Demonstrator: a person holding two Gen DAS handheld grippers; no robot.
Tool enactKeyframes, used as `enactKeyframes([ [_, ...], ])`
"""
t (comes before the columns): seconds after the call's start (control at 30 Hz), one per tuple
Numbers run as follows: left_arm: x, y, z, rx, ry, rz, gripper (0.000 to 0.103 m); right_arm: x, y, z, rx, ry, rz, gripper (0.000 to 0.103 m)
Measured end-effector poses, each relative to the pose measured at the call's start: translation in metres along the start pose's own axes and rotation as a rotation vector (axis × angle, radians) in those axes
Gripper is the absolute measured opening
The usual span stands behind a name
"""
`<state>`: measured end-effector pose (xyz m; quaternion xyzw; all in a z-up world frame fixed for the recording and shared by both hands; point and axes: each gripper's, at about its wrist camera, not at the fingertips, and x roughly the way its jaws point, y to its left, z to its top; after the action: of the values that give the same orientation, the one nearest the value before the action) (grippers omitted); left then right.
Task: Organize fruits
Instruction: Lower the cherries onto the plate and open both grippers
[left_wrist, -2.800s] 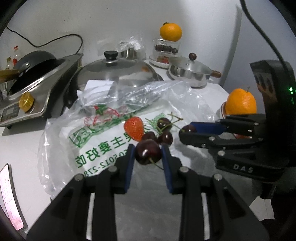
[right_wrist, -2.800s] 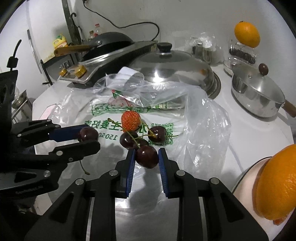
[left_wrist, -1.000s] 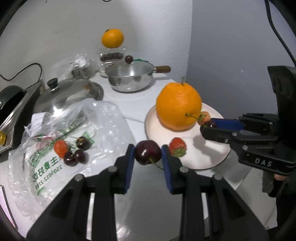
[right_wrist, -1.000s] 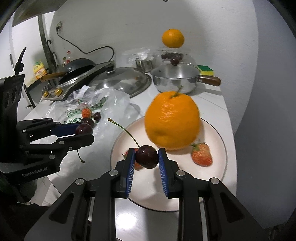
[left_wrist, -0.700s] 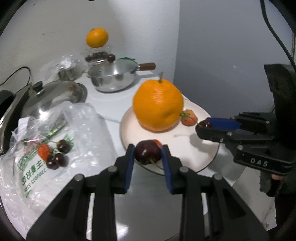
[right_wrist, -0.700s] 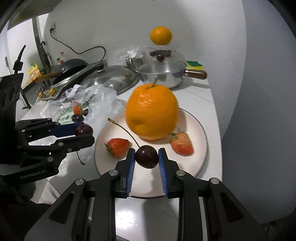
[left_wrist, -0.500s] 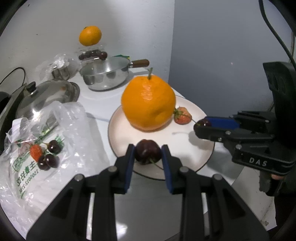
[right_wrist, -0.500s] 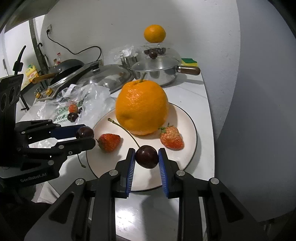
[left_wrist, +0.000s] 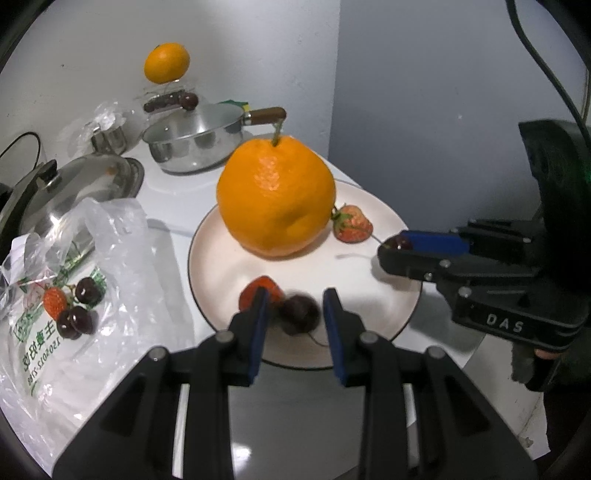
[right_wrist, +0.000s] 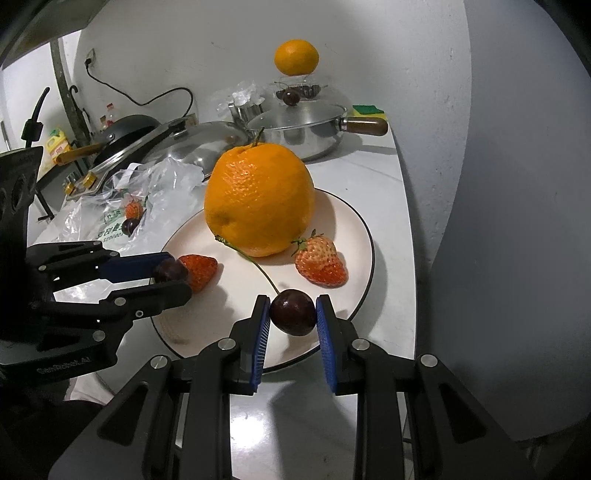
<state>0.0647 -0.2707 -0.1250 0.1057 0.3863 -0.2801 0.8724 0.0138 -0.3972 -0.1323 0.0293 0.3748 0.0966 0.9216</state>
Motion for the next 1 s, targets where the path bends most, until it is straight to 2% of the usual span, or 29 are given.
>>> enactKeyframes([
  [0.5,-0.008,0.007,-0.001,-0.016,-0.014,0.011,0.038,0.003,0.000,0.002,0.000,0.004,-0.010,0.027],
  [0.6,-0.012,0.008,-0.001,-0.019,-0.023,0.009,0.039,0.004,0.003,0.003,0.004,0.002,-0.016,0.031],
  [0.67,-0.015,0.010,-0.002,-0.025,-0.027,0.012,0.045,0.003,0.005,0.004,0.006,-0.003,-0.019,0.043],
  [0.7,-0.017,0.012,-0.003,-0.031,-0.031,0.011,0.060,0.003,0.006,0.005,0.008,-0.005,-0.018,0.043],
  [0.73,-0.018,0.014,-0.003,-0.039,-0.036,0.010,0.069,0.002,0.007,0.005,0.008,-0.007,-0.019,0.043],
  [1.0,-0.033,0.027,-0.006,-0.069,-0.061,0.027,0.069,-0.002,0.023,0.010,-0.006,-0.017,-0.028,0.043],
])
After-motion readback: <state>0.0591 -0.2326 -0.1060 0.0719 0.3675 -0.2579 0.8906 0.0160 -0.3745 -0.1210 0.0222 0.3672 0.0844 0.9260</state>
